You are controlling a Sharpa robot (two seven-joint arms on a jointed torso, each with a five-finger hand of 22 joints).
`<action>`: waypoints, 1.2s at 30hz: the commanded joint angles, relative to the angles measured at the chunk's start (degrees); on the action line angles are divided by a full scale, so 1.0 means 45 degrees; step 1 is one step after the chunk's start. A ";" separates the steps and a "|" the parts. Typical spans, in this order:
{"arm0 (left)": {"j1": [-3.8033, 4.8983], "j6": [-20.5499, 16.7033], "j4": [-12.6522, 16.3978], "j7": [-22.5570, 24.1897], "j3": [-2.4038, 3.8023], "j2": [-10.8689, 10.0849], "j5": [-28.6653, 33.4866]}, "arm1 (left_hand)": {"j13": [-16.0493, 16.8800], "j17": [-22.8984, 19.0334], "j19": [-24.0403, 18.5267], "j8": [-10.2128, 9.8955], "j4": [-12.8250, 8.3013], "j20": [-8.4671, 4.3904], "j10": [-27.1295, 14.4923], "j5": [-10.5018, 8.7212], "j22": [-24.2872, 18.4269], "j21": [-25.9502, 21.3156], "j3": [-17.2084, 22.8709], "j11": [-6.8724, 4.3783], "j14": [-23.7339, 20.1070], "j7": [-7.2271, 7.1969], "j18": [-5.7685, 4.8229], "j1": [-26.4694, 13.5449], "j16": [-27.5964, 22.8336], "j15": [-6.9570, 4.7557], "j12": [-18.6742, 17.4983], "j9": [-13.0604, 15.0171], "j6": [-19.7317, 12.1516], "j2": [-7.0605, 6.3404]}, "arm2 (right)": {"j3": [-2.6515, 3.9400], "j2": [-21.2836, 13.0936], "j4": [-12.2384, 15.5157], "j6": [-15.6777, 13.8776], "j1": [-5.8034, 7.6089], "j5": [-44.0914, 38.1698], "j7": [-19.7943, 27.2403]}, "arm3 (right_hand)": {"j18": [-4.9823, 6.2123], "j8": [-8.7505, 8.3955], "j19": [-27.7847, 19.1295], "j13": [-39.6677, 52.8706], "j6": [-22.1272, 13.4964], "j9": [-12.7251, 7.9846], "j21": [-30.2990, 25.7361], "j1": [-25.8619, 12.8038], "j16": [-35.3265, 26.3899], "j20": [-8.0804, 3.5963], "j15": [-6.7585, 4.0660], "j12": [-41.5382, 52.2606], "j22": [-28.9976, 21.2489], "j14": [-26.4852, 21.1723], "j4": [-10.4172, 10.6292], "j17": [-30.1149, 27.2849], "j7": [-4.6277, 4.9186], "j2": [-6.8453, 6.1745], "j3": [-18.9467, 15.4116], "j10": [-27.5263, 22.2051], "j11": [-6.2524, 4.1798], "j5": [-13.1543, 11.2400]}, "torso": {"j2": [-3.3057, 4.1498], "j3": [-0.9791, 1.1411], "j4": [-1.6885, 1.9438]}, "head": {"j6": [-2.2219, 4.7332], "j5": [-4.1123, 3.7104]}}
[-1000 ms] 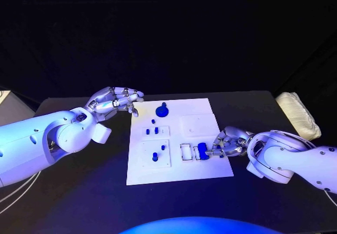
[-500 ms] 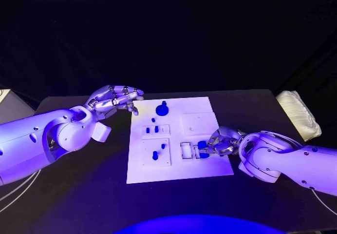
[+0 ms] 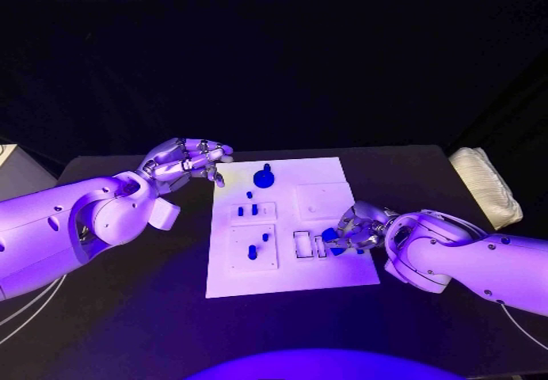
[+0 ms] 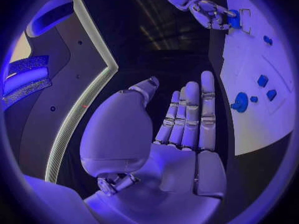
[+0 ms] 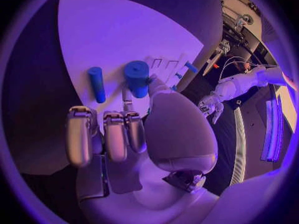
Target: Assemble the parts on the task board
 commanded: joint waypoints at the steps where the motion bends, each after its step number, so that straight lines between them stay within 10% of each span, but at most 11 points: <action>1: 0.0000 0.0229 0.0033 0.0106 0.0005 -0.0020 -0.0010 | 0.0020 0.0016 0.0085 0.0073 0.0037 0.0019 -0.0110 0.0047 -0.0017 -0.0091 -0.0081 0.0022 -0.0105 -0.0008 0.0171 -0.0039 -0.0028 0.0020 0.0059 -0.0010 -0.0080 0.0053 | -0.0081 0.0031 -0.0098 0.0423 -0.0105 -0.0559 -0.0174 | -0.0241 -0.0094 0.0800 0.2911 0.0134 -0.0081 0.0090 0.0963 0.0050 0.0000 -0.0071 -0.0071 0.1933 0.1130 -0.0311 0.2411 -0.0050 -0.0030 0.0639 0.0972 0.0017 0.0427 | -0.0019 -0.0009 -0.0006 | 0.0047 0.0046; 13: 0.0000 0.0223 0.0050 0.0091 0.0005 -0.0061 -0.0010 | 0.0022 0.0018 0.0088 0.0076 0.0038 0.0020 -0.0114 0.0049 -0.0023 -0.0099 -0.0083 0.0022 -0.0109 -0.0008 0.0171 -0.0021 -0.0029 0.0020 0.0062 -0.0009 -0.0080 0.0067 | -0.0084 0.0109 -0.0092 0.0329 -0.0131 -0.0769 -0.0181 | -0.0257 -0.0259 0.0813 0.2934 0.0480 -0.0344 0.0139 0.1065 0.0057 0.0010 -0.0062 -0.0084 0.2013 0.1138 -0.0411 0.2461 -0.0041 -0.0684 0.2168 0.0980 0.0021 0.0924 | -0.0005 -0.0002 0.0000 | 0.0031 -0.0037; 20: 0.0001 0.0228 0.0060 0.0085 0.0005 -0.0069 -0.0010 | 0.0025 0.0020 0.0093 0.0081 0.0039 0.0020 -0.0121 0.0052 -0.0033 -0.0112 -0.0087 0.0023 -0.0116 -0.0008 0.0172 0.0013 -0.0029 0.0020 0.0068 -0.0008 -0.0079 0.0087 | -0.0082 0.0029 0.0102 -0.0418 -0.0131 -0.0302 -0.0133 | -0.0264 -0.0101 0.0835 0.3000 0.0751 -0.0298 0.0173 0.0230 0.0067 -0.0057 -0.0151 -0.0039 0.2064 0.1149 0.0009 0.2506 -0.0175 -0.1045 0.2697 0.1043 -0.0091 0.2092 | 0.0004 0.0008 -0.0010 | 0.0052 -0.0071; 36: 0.0002 0.0267 0.0041 0.0050 0.0005 -0.0036 -0.0010 | 0.0029 0.0025 0.0102 0.0087 0.0048 0.0021 -0.0132 0.0057 -0.0047 -0.0130 -0.0090 0.0025 -0.0123 -0.0005 0.0173 0.0055 -0.0029 0.0021 0.0077 -0.0009 -0.0081 0.0129 | -0.0020 -0.0243 0.1045 -0.1619 0.0352 0.0167 0.0200 | -0.0299 0.0128 0.0888 0.3033 0.0895 -0.0172 0.0306 -0.0486 0.0074 -0.0142 -0.0239 -0.0021 0.2188 0.1157 0.0414 0.2538 -0.0289 -0.1251 0.2797 0.1077 -0.0191 0.2577 | 0.0002 0.0008 -0.0011 | -0.0058 -0.0081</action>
